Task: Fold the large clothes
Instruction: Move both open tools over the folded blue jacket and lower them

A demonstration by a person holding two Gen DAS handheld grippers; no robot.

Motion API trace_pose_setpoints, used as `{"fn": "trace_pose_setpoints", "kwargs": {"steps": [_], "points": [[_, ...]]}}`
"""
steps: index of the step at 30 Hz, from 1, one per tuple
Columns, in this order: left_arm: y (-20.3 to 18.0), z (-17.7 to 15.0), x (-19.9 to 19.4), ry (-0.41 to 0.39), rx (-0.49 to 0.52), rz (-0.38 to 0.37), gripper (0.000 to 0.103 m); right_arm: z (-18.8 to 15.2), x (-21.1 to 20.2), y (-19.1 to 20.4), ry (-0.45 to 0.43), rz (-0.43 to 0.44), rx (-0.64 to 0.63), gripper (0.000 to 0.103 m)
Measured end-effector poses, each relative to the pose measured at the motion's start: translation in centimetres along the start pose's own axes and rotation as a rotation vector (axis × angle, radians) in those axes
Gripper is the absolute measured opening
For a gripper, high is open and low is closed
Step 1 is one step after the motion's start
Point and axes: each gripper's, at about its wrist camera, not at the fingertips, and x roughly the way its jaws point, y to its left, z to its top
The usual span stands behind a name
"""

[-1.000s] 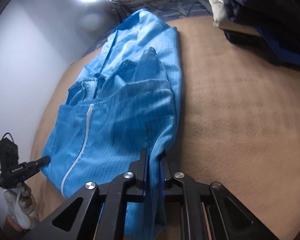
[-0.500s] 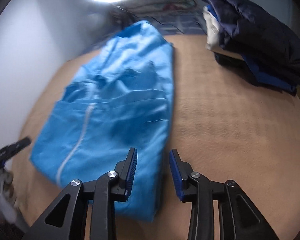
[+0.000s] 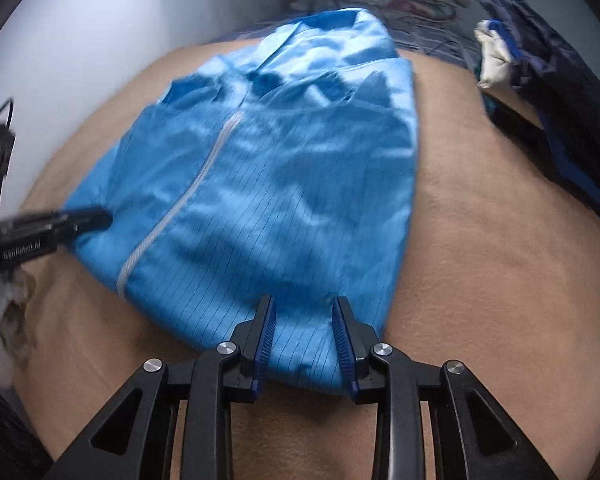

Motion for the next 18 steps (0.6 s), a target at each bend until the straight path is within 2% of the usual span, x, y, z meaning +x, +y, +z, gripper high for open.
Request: {"fn": "trace_pose_setpoints", "kwargs": {"steps": [4,6,8,11,14,18], "points": [[-0.1,0.2,-4.0,-0.06,-0.038,-0.045,0.016,0.8,-3.7,0.5,-0.071,-0.024,-0.006,0.033],[-0.4,0.4,-7.1,-0.104,-0.045,-0.072,0.016,1.0,-6.5,0.9,-0.139,-0.025,0.002,0.045],[-0.9,0.7,-10.2,-0.145,-0.038,-0.086,0.016,1.4,-8.8,1.2,-0.196,-0.017,0.014,0.048],[-1.6,1.0,-14.7,-0.204,-0.008,-0.095,0.017,1.9,-12.6,1.9,-0.257,-0.019,0.046,0.05],[-1.9,0.9,-18.9,-0.251,0.007,-0.103,0.028,1.6,-16.5,2.7,-0.3,-0.009,0.057,0.05],[-1.8,0.8,-23.6,-0.282,0.01,-0.126,0.029,0.4,-21.3,4.3,-0.329,-0.045,0.006,0.05]]}}
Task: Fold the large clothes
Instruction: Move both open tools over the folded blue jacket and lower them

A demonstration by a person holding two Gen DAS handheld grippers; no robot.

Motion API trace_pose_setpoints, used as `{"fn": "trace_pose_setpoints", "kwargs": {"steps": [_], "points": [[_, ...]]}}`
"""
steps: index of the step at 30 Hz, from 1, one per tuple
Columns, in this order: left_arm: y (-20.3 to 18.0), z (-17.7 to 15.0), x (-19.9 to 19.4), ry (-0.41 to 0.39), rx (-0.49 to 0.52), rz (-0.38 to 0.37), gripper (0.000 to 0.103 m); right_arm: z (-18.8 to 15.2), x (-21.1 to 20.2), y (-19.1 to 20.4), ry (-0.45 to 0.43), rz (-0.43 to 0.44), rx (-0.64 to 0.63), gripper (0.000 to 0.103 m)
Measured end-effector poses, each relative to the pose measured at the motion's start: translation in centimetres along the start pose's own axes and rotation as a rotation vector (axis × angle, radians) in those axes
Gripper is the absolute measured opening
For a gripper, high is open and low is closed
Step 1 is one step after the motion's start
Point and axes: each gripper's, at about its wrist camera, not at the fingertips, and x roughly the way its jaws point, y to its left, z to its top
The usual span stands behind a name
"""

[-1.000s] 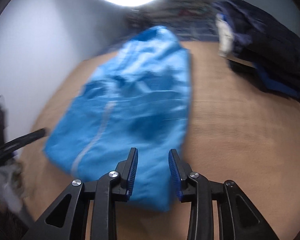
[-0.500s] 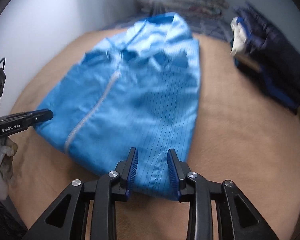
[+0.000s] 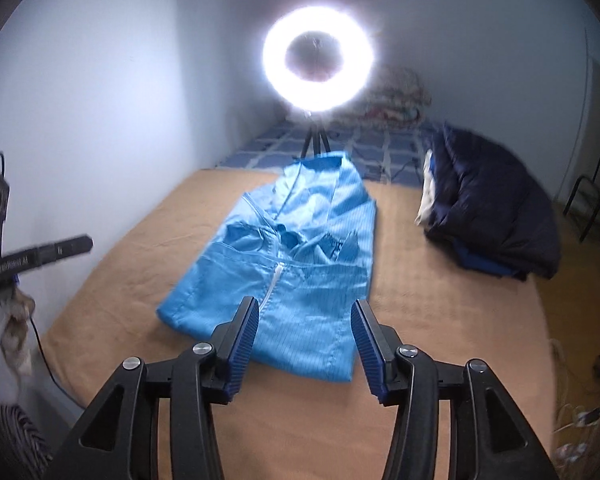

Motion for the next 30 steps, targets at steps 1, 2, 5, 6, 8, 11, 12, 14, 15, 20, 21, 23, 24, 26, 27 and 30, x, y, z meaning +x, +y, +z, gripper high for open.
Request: {"fn": "trace_pose_setpoints", "kwargs": {"steps": [1,2,5,6,8,11,12,14,15,20,21,23,24,26,27,30], "points": [[-0.2,0.3,-1.0,-0.009,0.006,-0.005,0.029,0.1,-0.8,0.2,-0.003,-0.003,-0.01,0.05],[-0.3,0.5,-1.8,-0.014,0.013,-0.009,0.029,0.4,-1.7,0.5,-0.006,-0.003,-0.02,0.05],[-0.9,1.6,-4.0,-0.038,0.027,-0.013,0.04,1.7,-4.1,1.1,-0.023,-0.006,-0.029,0.05],[-1.1,2.1,-4.6,-0.041,0.026,-0.021,0.043,2.1,-4.9,1.3,-0.035,-0.002,-0.028,0.051],[-1.4,3.0,-5.5,-0.041,0.023,-0.037,0.043,2.6,-5.8,1.4,-0.046,0.007,-0.023,0.056],[-2.2,4.8,-6.5,-0.05,0.035,-0.045,0.043,3.7,-6.8,1.2,-0.052,0.019,-0.022,0.057],[-2.5,5.4,-6.6,-0.052,0.044,-0.04,0.043,4.2,-7.0,1.0,-0.051,0.015,-0.033,0.057],[-2.8,6.5,-6.6,-0.053,0.048,-0.029,0.043,5.1,-7.4,0.6,-0.06,0.011,-0.048,0.057],[-2.9,7.2,-6.4,-0.05,0.043,-0.031,0.043,5.4,-7.5,0.3,-0.067,0.015,-0.048,0.058],[-2.3,10.0,-3.6,-0.026,0.03,-0.013,0.043,6.7,-5.6,-2.3,-0.082,0.063,0.003,0.059],[-2.1,10.7,-2.6,-0.02,0.041,0.0,0.043,6.8,-4.9,-2.8,-0.078,0.064,0.012,0.059],[-1.7,11.9,0.1,0.005,0.056,0.013,0.043,7.2,-2.8,-3.9,-0.062,0.077,0.029,0.059],[-1.4,12.6,1.6,0.019,0.058,0.018,0.043,7.3,-1.8,-4.4,-0.054,0.081,0.036,0.059],[-0.5,13.7,4.7,0.043,0.052,0.015,0.043,8.1,0.9,-5.4,-0.03,0.073,0.047,0.059],[0.1,14.4,6.4,0.056,0.04,0.004,0.043,8.6,2.4,-6.0,-0.016,0.069,0.054,0.059],[2.5,16.5,12.6,0.104,-0.031,-0.046,0.043,10.1,6.4,-7.6,0.006,0.084,0.085,0.059]]}}
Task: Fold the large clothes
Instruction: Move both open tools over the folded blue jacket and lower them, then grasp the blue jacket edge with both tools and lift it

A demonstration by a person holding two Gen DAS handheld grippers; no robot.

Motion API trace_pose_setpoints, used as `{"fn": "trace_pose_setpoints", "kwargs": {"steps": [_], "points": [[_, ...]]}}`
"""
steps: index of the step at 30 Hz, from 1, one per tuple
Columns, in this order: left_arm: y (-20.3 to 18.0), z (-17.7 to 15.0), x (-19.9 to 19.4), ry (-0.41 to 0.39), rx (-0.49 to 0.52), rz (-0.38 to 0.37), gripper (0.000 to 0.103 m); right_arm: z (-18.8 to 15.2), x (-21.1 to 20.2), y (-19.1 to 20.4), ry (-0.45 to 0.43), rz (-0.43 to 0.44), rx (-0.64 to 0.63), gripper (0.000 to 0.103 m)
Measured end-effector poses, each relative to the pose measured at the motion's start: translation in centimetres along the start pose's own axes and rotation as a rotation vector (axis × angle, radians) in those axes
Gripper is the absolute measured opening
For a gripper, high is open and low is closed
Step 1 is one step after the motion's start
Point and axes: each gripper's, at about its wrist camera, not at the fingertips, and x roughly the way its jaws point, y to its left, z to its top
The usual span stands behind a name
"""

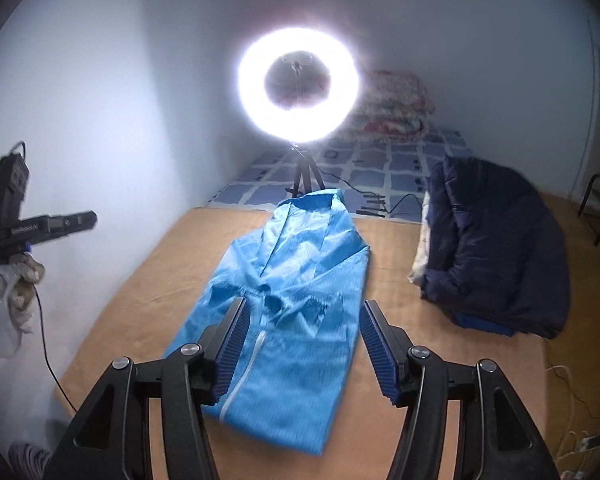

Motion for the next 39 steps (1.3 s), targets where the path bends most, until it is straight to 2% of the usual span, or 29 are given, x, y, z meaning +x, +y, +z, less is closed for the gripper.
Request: {"fn": "trace_pose_setpoints", "kwargs": {"steps": [3,7,11,15,17,20,27,32,34,35,36,37,38,39], "points": [[2.5,2.7,6.2,0.04,-0.056,-0.043,0.043,2.6,5.3,-2.1,0.023,0.015,0.028,0.059],[6.0,6.1,15.9,0.096,-0.107,-0.062,0.045,5.4,13.1,-4.8,0.051,0.042,0.053,0.06],[8.9,7.5,23.7,0.141,-0.171,-0.105,0.045,7.3,22.3,-8.1,0.097,0.055,0.103,0.059],[9.7,8.1,29.4,0.186,-0.135,-0.077,0.045,8.4,28.8,-10.7,0.111,0.102,0.174,0.06],[9.9,8.7,31.6,0.205,-0.123,-0.066,0.046,8.8,31.0,-11.2,0.124,0.103,0.172,0.06],[10.5,9.7,34.6,0.209,-0.123,-0.061,0.06,9.6,34.5,-11.8,0.159,0.099,0.149,0.06],[12.2,11.8,40.9,0.26,-0.161,-0.059,0.06,11.5,40.4,-12.9,0.182,0.148,0.155,0.063],[12.6,12.2,43.4,0.27,-0.181,-0.102,0.06,12.2,44.4,-12.8,0.225,0.213,0.191,0.062],[11.9,12.1,43.8,0.265,-0.136,-0.095,0.049,12.2,45.7,-12.2,0.246,0.198,0.178,0.055],[11.5,12.2,43.9,0.264,-0.118,-0.091,0.03,12.1,46.3,-11.8,0.254,0.203,0.173,0.036],[11.1,12.1,43.8,0.257,-0.098,-0.086,0.018,12.1,46.7,-11.3,0.26,0.22,0.171,0.025],[10.7,11.9,43.4,0.236,-0.08,-0.077,0.013,12.0,46.8,-11.1,0.257,0.22,0.168,0.022],[10.4,11.8,43.1,0.224,-0.067,-0.072,0.006,12.0,46.8,-10.5,0.248,0.21,0.152,0.014],[10.0,11.7,42.6,0.209,-0.049,-0.068,0.006,12.0,46.7,-9.9,0.24,0.196,0.129,0.006]]}}
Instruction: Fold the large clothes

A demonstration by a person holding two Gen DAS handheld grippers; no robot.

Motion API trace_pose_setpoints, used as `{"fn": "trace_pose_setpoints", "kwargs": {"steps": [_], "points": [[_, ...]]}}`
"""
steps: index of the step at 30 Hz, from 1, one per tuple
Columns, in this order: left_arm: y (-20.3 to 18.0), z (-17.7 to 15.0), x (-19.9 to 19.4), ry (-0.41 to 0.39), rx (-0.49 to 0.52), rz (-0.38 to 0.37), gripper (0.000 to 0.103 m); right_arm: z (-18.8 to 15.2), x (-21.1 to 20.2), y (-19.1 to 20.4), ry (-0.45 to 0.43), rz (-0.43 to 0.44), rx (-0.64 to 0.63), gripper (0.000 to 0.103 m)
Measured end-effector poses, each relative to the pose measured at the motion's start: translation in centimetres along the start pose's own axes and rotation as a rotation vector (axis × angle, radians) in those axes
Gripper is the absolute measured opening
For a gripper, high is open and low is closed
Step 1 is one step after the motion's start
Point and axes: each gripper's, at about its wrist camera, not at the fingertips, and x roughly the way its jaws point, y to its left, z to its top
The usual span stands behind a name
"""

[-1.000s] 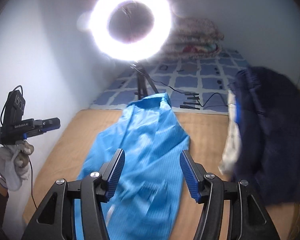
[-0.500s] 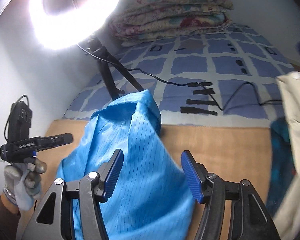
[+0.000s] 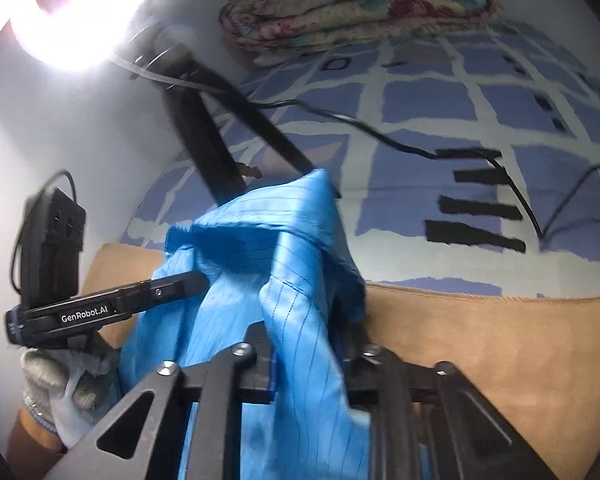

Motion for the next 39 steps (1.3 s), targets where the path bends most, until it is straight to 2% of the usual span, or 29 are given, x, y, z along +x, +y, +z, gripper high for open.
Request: {"fn": "trace_pose_setpoints", "kwargs": {"steps": [3,9,17,23,27,33,39], "points": [[-0.7,-0.7,-1.8,-0.042,0.022,0.008,0.004,-0.3,-1.0,1.7,-0.036,-0.041,-0.044,0.003],[-2.8,-2.2,-7.4,-0.115,0.051,-0.017,0.003,-1.5,-5.5,4.4,-0.113,-0.065,-0.076,0.002],[-7.5,-7.2,-15.6,-0.18,0.132,-0.029,0.002,-4.9,-13.5,8.5,-0.188,-0.078,-0.132,0.001],[-10.8,-14.1,-21.6,-0.222,0.16,-0.021,0.002,-11.0,-19.4,11.6,-0.208,-0.104,-0.196,0.001],[-11.9,-21.1,-24.3,-0.225,0.171,-0.016,0.002,-16.7,-22.1,12.9,-0.201,-0.092,-0.212,0.001],[-10.9,-30.2,-25.3,-0.181,0.109,-0.03,0.002,-25.4,-22.8,13.6,-0.156,-0.074,-0.228,0.001],[-10.0,-36.7,-24.2,-0.104,0.108,-0.01,0.002,-32.5,-21.9,13.7,-0.117,-0.087,-0.267,0.001]]}}
